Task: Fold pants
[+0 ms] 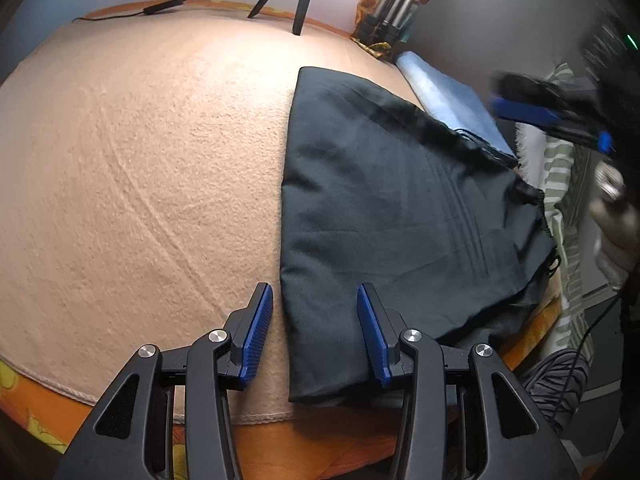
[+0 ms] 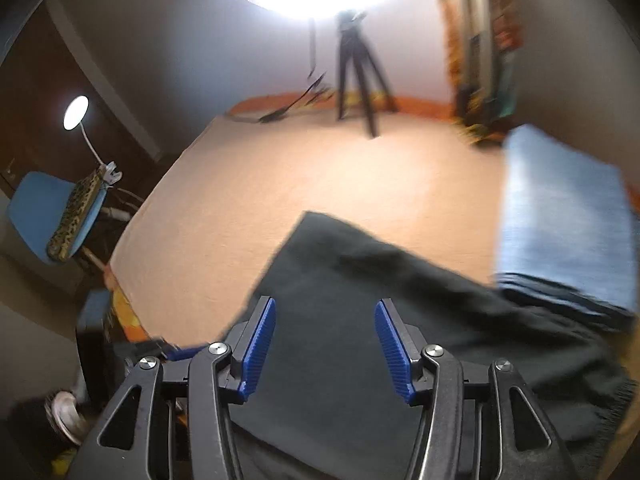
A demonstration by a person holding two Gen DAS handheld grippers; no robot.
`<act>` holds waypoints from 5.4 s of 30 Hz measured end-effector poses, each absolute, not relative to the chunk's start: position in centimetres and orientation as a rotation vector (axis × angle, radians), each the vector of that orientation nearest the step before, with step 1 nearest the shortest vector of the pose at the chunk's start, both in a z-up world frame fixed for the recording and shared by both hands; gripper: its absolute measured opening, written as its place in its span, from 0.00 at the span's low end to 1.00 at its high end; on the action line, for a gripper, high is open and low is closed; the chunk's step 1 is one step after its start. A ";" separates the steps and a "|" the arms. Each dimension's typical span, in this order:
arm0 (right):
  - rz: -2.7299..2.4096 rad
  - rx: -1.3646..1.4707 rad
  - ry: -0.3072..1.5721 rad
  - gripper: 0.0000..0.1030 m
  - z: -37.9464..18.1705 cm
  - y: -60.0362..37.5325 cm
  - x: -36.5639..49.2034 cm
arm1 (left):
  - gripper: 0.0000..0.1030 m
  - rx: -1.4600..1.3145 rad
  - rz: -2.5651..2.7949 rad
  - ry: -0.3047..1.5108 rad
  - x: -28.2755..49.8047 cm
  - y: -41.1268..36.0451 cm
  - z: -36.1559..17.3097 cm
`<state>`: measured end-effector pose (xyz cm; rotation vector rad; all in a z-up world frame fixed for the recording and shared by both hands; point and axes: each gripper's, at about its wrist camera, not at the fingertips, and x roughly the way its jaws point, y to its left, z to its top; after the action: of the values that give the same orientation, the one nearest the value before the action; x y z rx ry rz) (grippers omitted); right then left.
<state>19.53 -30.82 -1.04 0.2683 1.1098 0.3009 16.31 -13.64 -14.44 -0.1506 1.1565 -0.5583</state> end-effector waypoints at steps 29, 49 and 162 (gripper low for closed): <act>0.159 -0.078 1.444 0.47 -10.5 -17.4 29.8 | 0.15 -0.176 -0.702 1.068 14.6 -15.4 -13.0; 0.205 0.093 1.367 0.01 -7.8 -23.1 28.8 | 0.31 -0.129 -0.592 1.106 15.6 -15.7 -14.8; -0.065 0.505 1.059 0.34 -9.2 -64.4 8.2 | 0.26 0.191 -1.106 1.007 3.9 -51.3 -8.7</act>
<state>8.25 -64.43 -9.18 0.5047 1.0588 -0.0649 3.91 -51.29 -8.74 0.1910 1.0069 -1.1059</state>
